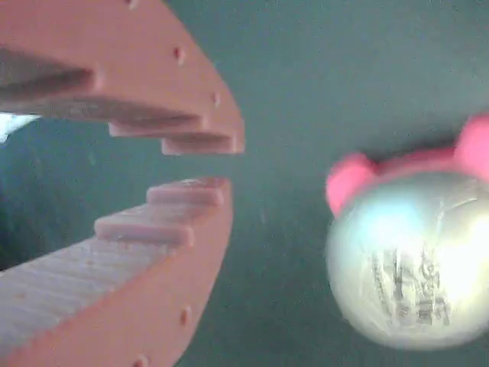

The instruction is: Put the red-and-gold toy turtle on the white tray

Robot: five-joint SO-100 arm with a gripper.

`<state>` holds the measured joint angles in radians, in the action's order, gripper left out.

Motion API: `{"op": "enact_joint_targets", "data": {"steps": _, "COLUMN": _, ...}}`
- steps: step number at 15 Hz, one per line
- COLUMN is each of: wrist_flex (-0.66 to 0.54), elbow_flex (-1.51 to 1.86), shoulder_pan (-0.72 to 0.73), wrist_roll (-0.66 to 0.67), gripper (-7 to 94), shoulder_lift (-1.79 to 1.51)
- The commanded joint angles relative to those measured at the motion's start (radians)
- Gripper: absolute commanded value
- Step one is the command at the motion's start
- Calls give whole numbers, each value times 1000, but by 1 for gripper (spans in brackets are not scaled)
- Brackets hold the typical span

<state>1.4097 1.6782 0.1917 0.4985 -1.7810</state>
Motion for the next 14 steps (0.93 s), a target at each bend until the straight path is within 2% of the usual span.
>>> {"op": "enact_joint_targets", "data": {"steps": 1, "wrist_flex": 0, "elbow_flex": -160, "shoulder_pan": 25, "wrist_roll": -6, "gripper": 0, "shoulder_lift": 86}}
{"op": "enact_joint_targets", "data": {"steps": 5, "wrist_flex": 181, "elbow_flex": -480, "shoulder_pan": 37, "wrist_roll": -6, "gripper": 1, "shoulder_lift": 367}}
{"op": "enact_joint_targets", "data": {"steps": 12, "wrist_flex": 210, "elbow_flex": -526, "shoulder_pan": 32, "wrist_roll": 155, "gripper": 30, "shoulder_lift": 417}}
{"op": "enact_joint_targets", "data": {"steps": 14, "wrist_flex": 210, "elbow_flex": -518, "shoulder_pan": 25, "wrist_roll": 207, "gripper": 34, "shoulder_lift": 434}}
